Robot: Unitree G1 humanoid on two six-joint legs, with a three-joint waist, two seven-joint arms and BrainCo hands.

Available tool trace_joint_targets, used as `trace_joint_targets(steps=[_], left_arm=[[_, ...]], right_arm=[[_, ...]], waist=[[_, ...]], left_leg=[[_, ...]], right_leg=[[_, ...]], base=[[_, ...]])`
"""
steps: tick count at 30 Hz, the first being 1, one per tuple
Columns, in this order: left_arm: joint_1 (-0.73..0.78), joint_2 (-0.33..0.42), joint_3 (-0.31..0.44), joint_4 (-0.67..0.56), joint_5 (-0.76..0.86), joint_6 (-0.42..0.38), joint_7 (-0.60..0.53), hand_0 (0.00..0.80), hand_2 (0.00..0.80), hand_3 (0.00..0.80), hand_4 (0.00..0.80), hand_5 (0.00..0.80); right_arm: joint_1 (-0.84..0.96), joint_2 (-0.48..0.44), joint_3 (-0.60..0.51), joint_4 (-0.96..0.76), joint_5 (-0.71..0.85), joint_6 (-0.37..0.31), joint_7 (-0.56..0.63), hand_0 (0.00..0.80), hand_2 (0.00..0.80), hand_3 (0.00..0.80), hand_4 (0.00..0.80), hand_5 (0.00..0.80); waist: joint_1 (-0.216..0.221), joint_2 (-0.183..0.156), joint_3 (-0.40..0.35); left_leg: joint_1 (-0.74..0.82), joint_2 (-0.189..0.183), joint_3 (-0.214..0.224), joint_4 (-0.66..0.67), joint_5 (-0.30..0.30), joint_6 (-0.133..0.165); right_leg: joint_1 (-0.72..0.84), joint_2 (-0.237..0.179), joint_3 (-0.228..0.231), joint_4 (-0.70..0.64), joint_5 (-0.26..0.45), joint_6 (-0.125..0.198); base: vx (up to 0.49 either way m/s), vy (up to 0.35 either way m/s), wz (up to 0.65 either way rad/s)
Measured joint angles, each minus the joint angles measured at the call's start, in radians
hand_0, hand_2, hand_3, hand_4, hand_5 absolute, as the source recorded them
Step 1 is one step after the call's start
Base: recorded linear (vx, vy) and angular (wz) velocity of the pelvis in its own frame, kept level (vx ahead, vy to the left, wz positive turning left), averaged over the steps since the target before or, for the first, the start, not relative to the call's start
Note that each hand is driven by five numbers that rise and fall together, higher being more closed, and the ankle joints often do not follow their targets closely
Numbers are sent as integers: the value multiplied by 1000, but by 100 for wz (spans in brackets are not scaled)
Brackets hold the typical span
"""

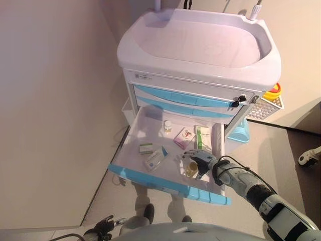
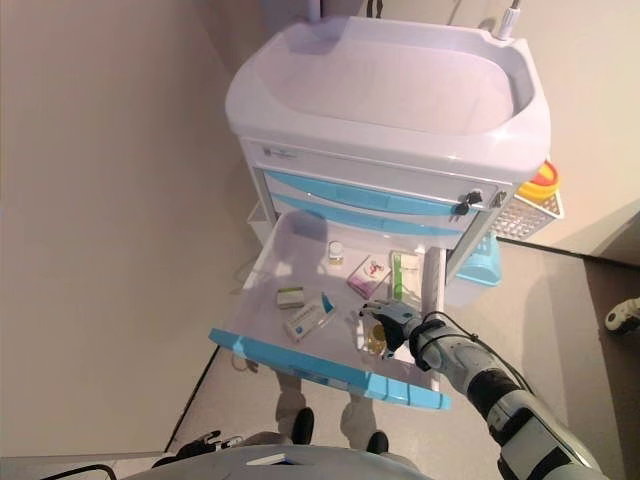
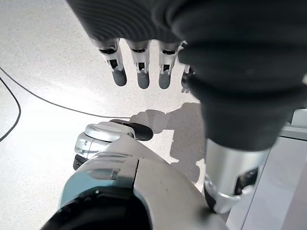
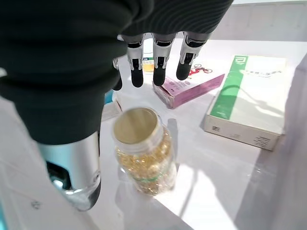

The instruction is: Open the drawer and pick up the medicine

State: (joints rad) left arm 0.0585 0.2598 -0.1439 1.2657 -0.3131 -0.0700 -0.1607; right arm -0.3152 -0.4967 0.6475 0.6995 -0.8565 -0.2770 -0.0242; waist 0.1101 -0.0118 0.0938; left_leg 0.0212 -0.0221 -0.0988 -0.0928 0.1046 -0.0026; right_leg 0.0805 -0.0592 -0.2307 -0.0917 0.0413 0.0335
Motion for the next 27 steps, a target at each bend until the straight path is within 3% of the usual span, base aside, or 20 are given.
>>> trace_joint_targets(steps=[11,27], left_arm=[[-1,-1,0,1,0,0,1,0,0,0,0,0],[-2,-1,-10,0,0,-1,2,0,0,0,0,0]], right_arm=[[5,14,0,53,-72,55,-37,0,0,0,0,0],[6,49,0,91,-72,64,-81,0,0,0,0,0]], waist=[[1,0,0],[1,0,0]], left_leg=[[-4,0,-2,0,0,0],[-4,0,-2,0,1,0]], right_leg=[[-1,0,-2,0,0,-1],[-1,0,-2,0,0,-1]], base=[[0,0,0],[0,0,0]])
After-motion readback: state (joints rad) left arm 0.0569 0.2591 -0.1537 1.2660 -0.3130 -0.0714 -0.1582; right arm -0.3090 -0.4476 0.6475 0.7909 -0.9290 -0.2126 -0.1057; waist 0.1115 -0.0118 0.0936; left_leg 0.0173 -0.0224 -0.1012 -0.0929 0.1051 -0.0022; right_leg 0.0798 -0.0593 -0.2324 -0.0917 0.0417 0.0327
